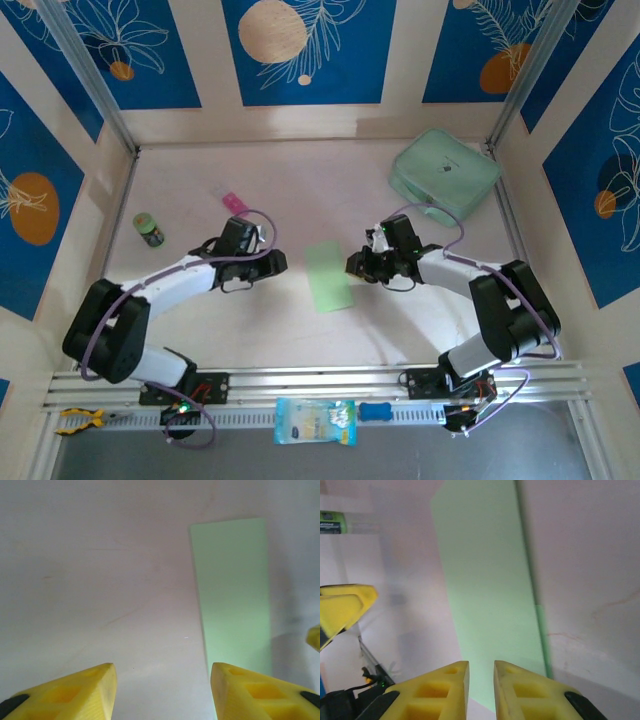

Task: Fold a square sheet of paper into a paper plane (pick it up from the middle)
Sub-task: Third fold the triangle at the center of the table.

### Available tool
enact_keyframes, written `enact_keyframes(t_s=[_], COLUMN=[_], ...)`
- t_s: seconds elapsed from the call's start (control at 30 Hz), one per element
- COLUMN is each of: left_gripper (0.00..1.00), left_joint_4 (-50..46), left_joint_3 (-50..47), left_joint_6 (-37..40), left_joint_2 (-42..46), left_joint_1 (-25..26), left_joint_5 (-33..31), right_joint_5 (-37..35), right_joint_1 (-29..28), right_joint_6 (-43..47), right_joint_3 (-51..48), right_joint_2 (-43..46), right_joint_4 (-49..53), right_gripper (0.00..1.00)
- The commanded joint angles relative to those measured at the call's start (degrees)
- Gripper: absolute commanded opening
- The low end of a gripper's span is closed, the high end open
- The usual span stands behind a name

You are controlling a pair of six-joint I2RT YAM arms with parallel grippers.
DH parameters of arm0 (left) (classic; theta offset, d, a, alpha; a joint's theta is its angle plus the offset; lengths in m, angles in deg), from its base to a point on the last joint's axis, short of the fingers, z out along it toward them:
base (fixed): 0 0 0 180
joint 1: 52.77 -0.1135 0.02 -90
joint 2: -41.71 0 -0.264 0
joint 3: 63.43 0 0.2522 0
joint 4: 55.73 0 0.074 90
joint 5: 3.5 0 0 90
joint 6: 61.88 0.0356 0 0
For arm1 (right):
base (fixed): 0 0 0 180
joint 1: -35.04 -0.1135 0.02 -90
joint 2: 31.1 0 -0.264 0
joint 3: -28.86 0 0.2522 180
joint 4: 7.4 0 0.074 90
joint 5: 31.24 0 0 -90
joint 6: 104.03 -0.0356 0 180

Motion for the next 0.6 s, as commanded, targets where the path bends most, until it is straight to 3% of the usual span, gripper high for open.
enact_keyframes(t_s=[0.0,0.33,0.47,0.57], left_gripper=[0.52,0.51,0.51,0.50], left_joint_4=[4.94,8.46,11.10,11.22], left_joint_3=[1.57,1.29,1.64,3.08], left_joint_6=[-2.06,-4.46,-6.34,-6.31], left_joint_2=[-1.55,-5.12,-7.71,-9.98], left_joint_1=[-0.13,0.98,2.14,3.32], left_joint_5=[7.13,9.94,11.44,12.13], right_joint_5=[4.69,7.69,2.02,0.66], right_joint_1=[-0.32,-1.49,-1.44,-0.91], right_joint_6=[-0.92,-0.77,-1.70,-5.29], right_joint_3=[0.33,2.57,2.60,-0.93], right_joint_2=[-2.25,-9.96,-12.53,-13.86], right_joint_4=[-2.93,-5.47,-1.06,-4.17], right_gripper=[0.18,0.15,0.12,0.12])
